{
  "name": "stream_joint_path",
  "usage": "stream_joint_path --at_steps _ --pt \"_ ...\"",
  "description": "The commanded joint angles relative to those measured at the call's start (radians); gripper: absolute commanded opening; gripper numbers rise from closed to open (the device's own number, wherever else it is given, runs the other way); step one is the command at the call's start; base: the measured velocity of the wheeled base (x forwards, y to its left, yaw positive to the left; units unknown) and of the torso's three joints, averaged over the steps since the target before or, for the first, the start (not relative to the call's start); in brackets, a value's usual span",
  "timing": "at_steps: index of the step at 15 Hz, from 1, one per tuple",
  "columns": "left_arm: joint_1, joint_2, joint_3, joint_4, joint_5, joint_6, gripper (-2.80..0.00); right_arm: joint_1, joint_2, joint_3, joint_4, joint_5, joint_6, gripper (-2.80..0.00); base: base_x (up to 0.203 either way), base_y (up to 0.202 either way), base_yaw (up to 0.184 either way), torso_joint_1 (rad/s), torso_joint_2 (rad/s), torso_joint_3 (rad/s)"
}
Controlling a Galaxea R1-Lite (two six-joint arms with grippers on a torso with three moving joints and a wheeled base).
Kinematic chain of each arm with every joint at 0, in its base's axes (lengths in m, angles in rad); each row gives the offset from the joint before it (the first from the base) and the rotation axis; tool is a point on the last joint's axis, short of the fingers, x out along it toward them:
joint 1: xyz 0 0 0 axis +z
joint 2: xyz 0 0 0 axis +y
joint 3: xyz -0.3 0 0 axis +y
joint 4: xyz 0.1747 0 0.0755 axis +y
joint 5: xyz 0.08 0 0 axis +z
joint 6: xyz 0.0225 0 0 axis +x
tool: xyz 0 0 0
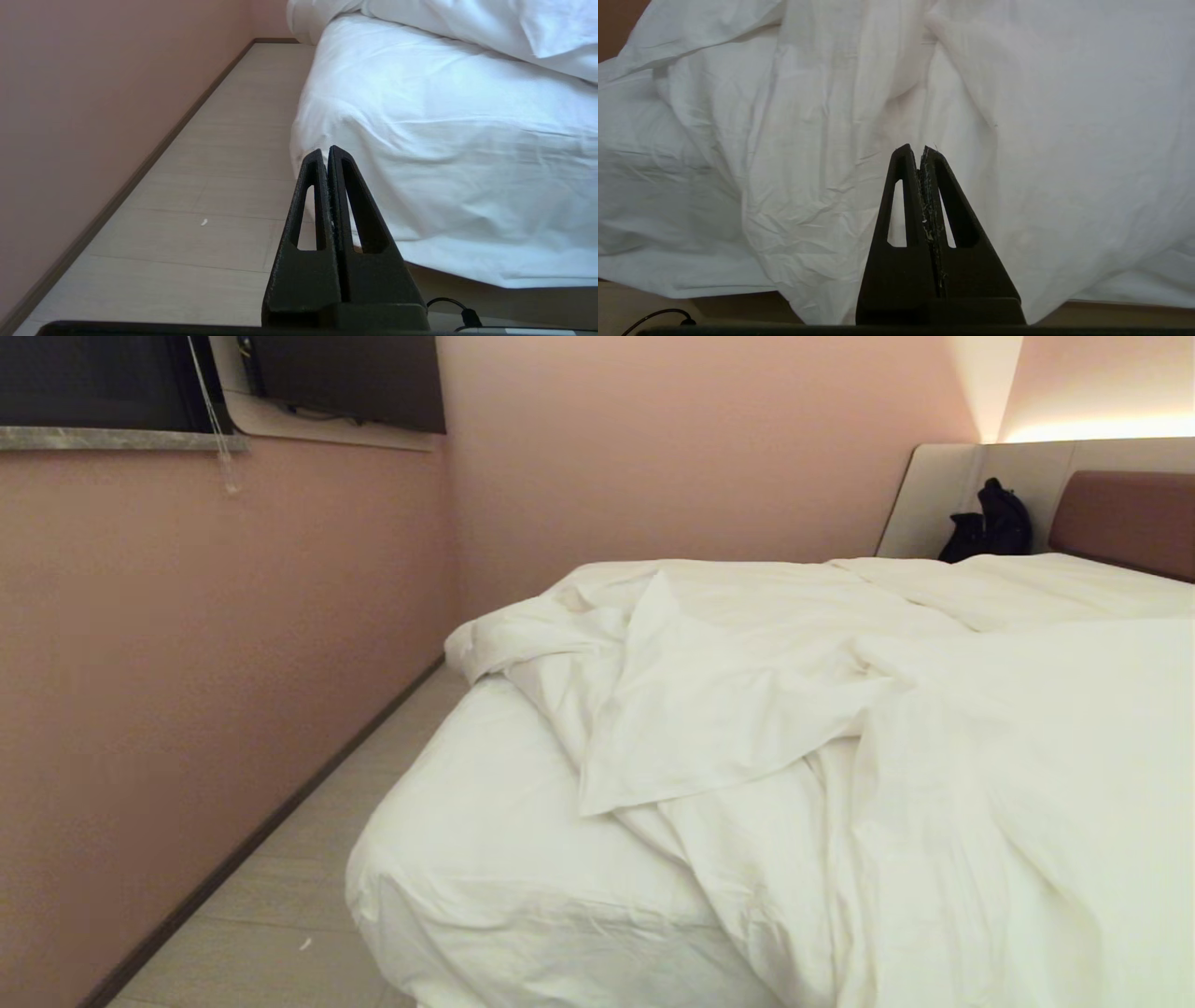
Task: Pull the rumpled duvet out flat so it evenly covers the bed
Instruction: Hold the folded corner of the quilt
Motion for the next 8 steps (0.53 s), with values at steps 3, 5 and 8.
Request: stream_joint_path --at_steps 3,5,8 --pt "0.0 0.001 0.0 0.0 0.0 -0.001 -2.8 0.0 0.0 0.0 0.001 0.0 0.0 -2.8 0.0 0.0 0.0 0.0 0.0 0.0" --pt "0.0 0.001 0.0 0.0 -0.001 0.0 -2.8 0.0 0.0 0.0 -0.001 0.0 0.0 -2.8 0.0 0.0 0.0 0.0 0.0 0.0" --pt "0.0 0.001 0.0 0.0 0.001 0.0 -2.8 0.0 0.0 0.0 0.001 0.0 -0.002 -2.8 -0.026 0.0 -0.001 0.003 0.0 0.001"
